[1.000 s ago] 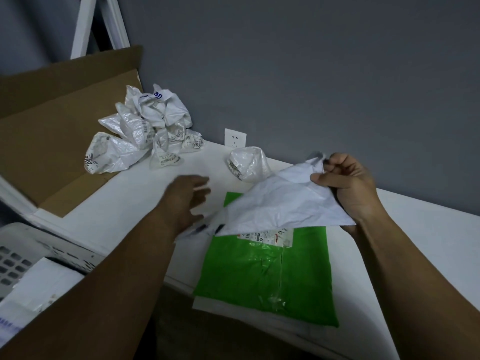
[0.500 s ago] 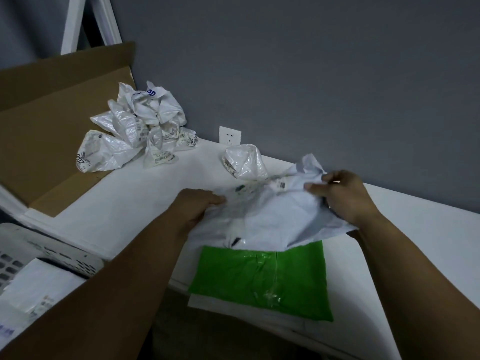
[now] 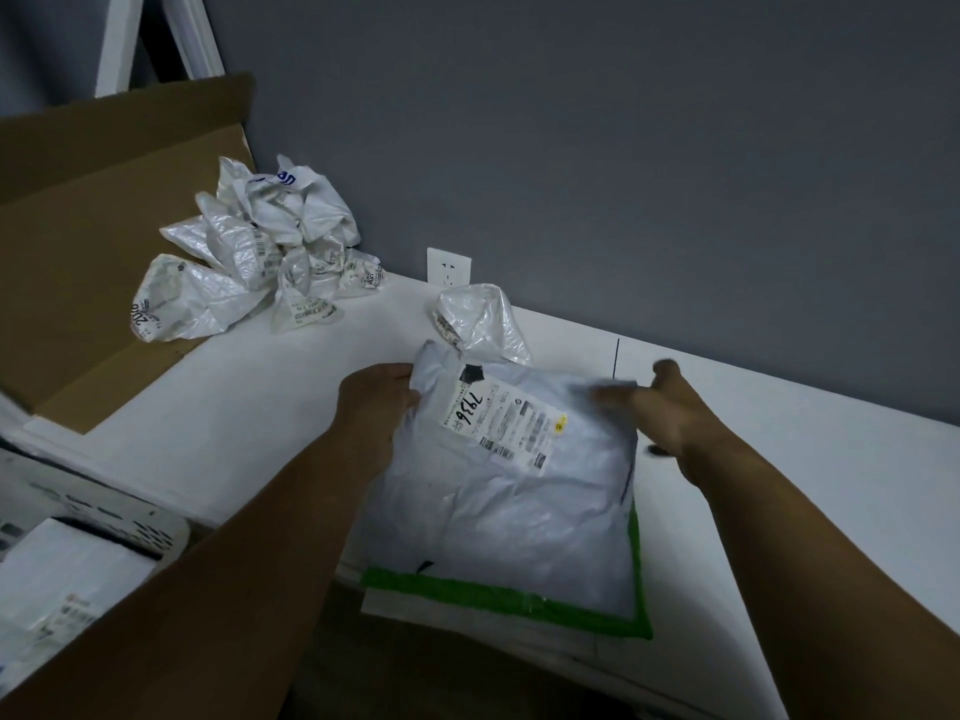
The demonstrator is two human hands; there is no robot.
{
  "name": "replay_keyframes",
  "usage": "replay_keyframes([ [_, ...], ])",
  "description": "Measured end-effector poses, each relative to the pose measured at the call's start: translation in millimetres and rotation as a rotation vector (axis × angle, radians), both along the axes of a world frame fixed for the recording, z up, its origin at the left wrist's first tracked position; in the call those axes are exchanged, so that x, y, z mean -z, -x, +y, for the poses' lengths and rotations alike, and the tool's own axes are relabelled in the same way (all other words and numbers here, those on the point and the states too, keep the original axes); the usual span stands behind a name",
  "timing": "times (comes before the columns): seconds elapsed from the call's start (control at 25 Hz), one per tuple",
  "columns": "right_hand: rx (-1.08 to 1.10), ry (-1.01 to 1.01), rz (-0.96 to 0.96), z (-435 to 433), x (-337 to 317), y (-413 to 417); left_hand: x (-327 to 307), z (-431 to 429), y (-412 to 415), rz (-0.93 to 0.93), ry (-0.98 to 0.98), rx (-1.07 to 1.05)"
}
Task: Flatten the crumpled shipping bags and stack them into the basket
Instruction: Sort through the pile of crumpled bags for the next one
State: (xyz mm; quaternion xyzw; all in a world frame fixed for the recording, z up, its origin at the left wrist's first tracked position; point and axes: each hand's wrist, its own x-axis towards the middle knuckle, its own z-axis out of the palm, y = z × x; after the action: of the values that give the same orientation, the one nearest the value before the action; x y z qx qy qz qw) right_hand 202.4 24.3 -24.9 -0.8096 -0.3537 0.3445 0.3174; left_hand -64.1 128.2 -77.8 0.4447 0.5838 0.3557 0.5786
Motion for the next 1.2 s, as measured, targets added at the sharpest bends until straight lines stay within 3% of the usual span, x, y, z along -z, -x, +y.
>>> replay_keyframes([
  [0.12,-0.259,-0.203,-0.461,8,-8,14,-16,0,-4,-0.065,-0.036,0.088],
  [0.24,-0.564,-0.059,-0.438,14,-12,37,-27,1,-11,-0.049,-0.101,0.178],
  [0.32,-0.595,-0.015,-0.375,18,-9,43,-31,-2,-14,-0.076,-0.1,0.164],
  [0.4,-0.497,-0.114,-0.354,21,-10,37,-31,-1,-13,-0.105,-0.075,-0.006],
  [0.52,-0.192,-0.21,-0.048,25,-2,22,-27,7,-2,0.159,-0.122,-0.19],
  [0.64,0.009,-0.176,0.274,19,22,18,-16,-7,2,0.12,0.09,-0.096],
  [0.72,0.081,-0.155,0.319,13,40,19,-6,-21,-2,0.159,0.214,0.051],
  [0.84,0.143,-0.093,0.292,3,57,24,8,-27,-4,0.343,0.201,0.173],
  [1.0,0.119,0.05,0.014,-15,67,30,18,-43,0,0.45,0.153,0.202],
  [1.2,0.052,0.139,-0.214,-35,64,43,26,-66,-5,0.67,-0.115,0.182],
])
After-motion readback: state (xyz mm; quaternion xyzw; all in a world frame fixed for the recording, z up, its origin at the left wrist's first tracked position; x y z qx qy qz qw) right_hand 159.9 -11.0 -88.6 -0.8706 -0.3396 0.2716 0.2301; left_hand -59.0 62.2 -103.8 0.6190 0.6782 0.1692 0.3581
